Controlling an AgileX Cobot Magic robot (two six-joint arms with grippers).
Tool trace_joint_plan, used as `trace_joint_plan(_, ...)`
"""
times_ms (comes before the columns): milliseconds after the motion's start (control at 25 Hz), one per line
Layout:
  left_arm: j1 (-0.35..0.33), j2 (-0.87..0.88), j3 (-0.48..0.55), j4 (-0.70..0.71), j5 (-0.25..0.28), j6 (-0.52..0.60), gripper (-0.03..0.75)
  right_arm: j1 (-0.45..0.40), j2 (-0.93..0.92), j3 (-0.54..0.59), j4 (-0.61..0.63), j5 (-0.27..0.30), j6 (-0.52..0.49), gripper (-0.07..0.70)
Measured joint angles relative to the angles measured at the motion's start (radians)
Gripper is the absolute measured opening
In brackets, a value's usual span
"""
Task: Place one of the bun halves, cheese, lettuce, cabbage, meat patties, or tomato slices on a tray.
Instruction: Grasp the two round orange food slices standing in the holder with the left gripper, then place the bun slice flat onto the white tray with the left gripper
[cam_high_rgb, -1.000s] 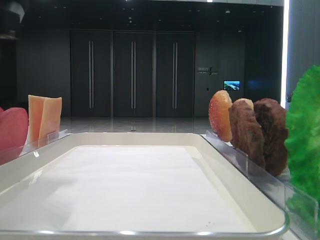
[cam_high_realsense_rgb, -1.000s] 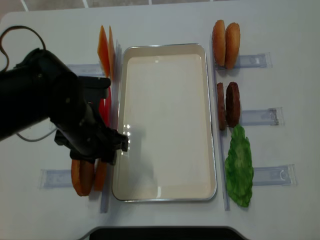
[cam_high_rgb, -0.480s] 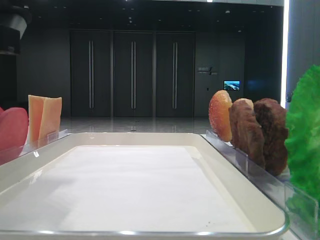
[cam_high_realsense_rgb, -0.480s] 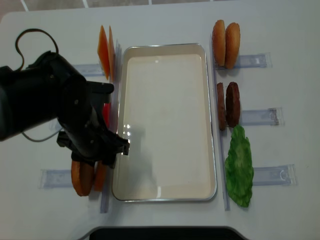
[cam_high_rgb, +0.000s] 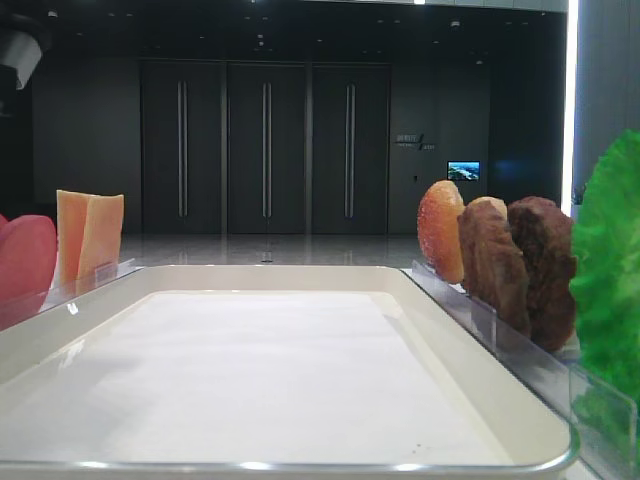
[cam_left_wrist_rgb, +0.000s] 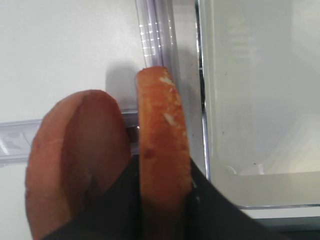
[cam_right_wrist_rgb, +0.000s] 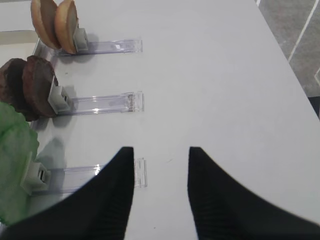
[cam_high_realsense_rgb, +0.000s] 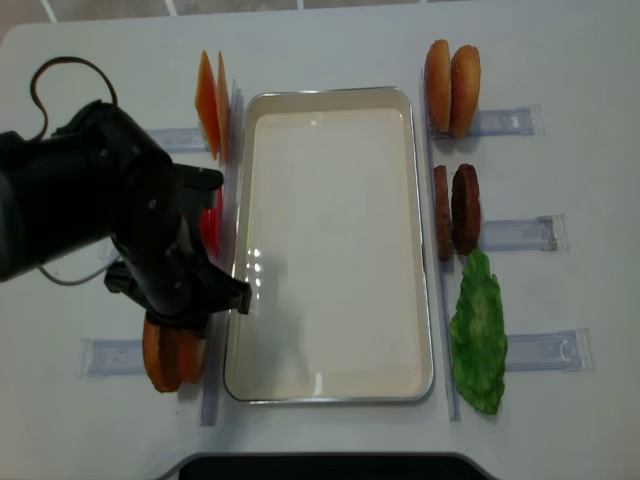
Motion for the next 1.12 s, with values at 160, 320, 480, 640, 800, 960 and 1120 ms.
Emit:
trace_joint_plan(160,0.0,0.0,0.0,-0.002,0.004,0.0,0.141,0.0,0.0,0.0,0.0,0.0,0.0,0.255)
trace_joint_plan(320,0.0,0.0,-0.007,-0.017,0.02,0.003,0.141,0.0,0.0,0.0,0.0,0.0,0.0,0.255)
trace_joint_plan(480,0.0,0.0,-0.059,-0.038,0.097,0.017,0.141,0.0,0.0,0.0,0.0,0.0,0.0,0.255)
trace_joint_plan(640,0.0,0.0,-0.139,-0.046,0.167,0.022,0.139,0.0,0.0,0.0,0.0,0.0,0.0,0.255)
trace_joint_plan(800,0.0,0.0,-0.247,-0.058,0.223,0.033,0.139,0.0,0.0,0.0,0.0,0.0,0.0,0.255)
trace_joint_plan(960,0.0,0.0,-0.326,-0.059,0.249,0.047,0.139,0.0,0.0,0.0,0.0,0.0,0.0,0.255)
trace_joint_plan(1120,0.0,-0.001,-0.335,-0.059,0.257,0.055,0.139,0.0,0.0,0.0,0.0,0.0,0.0,0.255)
